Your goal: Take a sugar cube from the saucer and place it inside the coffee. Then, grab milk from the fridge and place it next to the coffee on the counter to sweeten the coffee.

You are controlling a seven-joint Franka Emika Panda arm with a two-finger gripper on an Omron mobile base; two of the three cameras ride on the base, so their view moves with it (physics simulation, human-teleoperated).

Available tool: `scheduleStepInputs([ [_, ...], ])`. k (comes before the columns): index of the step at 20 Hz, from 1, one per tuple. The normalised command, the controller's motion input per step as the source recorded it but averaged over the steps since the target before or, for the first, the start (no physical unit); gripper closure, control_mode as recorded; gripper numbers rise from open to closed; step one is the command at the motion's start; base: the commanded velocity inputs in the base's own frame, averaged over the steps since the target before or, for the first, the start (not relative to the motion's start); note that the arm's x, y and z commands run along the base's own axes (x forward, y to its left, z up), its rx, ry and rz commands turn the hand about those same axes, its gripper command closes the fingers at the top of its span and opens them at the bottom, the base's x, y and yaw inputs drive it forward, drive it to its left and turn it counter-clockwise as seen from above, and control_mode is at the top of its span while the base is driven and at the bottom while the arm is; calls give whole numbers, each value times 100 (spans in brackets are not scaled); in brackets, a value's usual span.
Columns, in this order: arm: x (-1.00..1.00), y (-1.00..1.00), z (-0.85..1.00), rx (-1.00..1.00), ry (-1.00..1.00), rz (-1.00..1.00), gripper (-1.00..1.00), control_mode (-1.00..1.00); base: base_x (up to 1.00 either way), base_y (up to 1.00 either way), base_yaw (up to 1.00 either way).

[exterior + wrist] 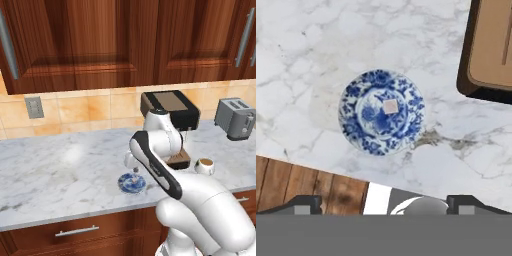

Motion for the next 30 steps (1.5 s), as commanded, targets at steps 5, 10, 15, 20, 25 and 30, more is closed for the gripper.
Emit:
scheduleStepInputs([
  [5,29,23,-47,-16,7,7,-100,-100,0,0,0],
  [10,49,20,-57,-12,3,3,-100,-100,0,0,0],
  [15,20,1,-47,-1,0,1,-100,-100,0,0,0],
  [20,21,-2,-33,-1,-1,0,-100,-100,0,0,0],
  [25,40,0,-22,-2,0,0,-100,-100,0,0,0],
  [30,5,0,-10,0,-1,0,-100,-100,0,0,0],
])
